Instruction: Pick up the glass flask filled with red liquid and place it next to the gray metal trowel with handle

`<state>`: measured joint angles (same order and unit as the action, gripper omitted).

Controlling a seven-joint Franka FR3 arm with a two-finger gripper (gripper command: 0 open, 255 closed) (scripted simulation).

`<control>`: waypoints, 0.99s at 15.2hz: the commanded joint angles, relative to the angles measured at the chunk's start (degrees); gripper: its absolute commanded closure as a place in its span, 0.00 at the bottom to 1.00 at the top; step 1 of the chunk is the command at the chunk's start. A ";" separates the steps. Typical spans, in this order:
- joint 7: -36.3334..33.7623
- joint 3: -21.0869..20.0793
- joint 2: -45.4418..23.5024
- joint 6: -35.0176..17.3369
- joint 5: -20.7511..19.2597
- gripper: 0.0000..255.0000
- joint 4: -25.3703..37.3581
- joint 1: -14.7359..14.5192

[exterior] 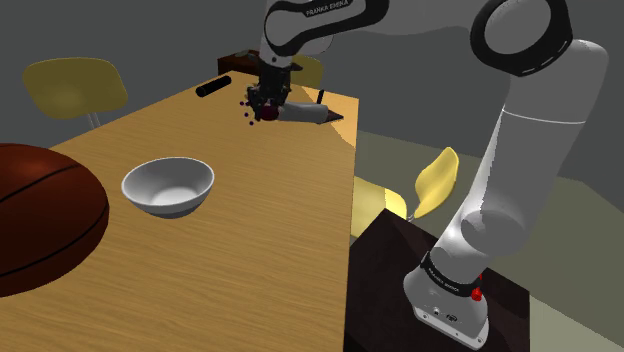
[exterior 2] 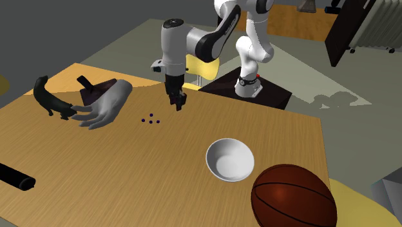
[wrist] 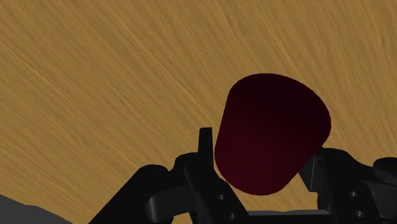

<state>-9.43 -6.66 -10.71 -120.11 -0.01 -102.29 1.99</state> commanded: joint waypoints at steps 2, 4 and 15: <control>-0.12 -0.06 0.52 2.12 0.03 1.00 1.59 -0.06; 1.23 0.42 0.56 2.54 0.31 1.00 1.95 0.71; 15.60 5.46 -3.27 4.66 2.98 1.00 7.42 9.15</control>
<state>4.77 -1.64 -13.11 -115.87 2.74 -96.11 10.34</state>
